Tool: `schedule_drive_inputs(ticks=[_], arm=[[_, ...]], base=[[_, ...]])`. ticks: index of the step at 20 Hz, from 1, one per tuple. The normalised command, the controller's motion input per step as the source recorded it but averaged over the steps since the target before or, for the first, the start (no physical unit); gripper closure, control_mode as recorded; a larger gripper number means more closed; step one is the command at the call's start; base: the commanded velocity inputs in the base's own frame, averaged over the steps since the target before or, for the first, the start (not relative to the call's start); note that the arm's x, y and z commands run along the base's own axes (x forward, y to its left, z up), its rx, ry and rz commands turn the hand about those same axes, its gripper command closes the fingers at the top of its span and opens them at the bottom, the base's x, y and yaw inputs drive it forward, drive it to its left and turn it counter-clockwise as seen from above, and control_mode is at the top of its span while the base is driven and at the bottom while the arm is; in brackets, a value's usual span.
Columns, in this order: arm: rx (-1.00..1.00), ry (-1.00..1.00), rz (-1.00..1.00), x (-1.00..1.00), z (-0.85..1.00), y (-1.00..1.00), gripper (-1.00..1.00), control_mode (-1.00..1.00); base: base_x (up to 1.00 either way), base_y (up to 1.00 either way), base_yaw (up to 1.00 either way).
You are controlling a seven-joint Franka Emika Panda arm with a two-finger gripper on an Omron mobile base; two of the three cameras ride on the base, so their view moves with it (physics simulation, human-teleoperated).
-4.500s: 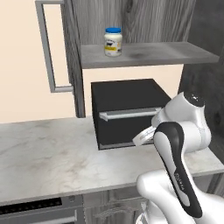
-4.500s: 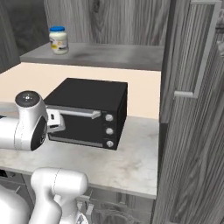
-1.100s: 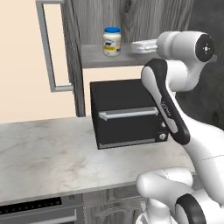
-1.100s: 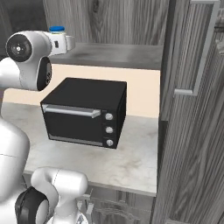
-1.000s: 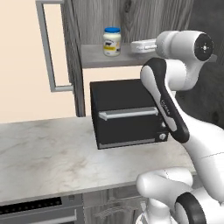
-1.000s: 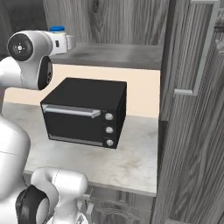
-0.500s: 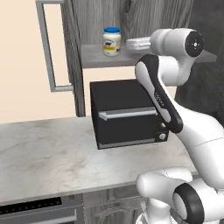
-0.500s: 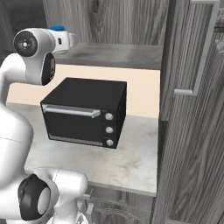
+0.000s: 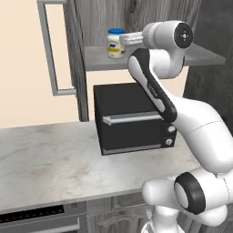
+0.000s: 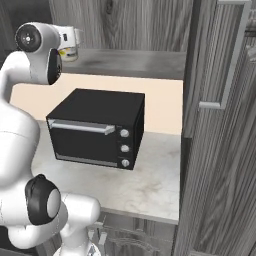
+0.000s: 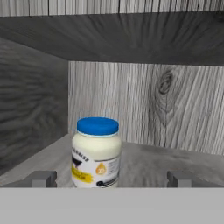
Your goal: Move the mayonnaise and condiment bottle from the cabinet to the dining counter.
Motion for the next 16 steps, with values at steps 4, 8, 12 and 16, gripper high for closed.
schedule_drive_inputs(ticks=[4,8,12,16], arm=[[-0.01,0.09,0.01,0.25,0.04,0.25,-1.0,-1.0],[0.0,0.04,0.04,0.37,0.0,0.01,-1.0,-1.0],[0.02,0.0,0.03,0.19,0.11,-0.01,-1.0,-1.0],[0.0,0.0,0.0,0.03,0.02,0.0,-1.0,-1.0]], base=[[0.0,0.0,0.0],[0.0,0.0,0.0],[0.0,0.0,0.0],[0.0,0.0,0.0]])
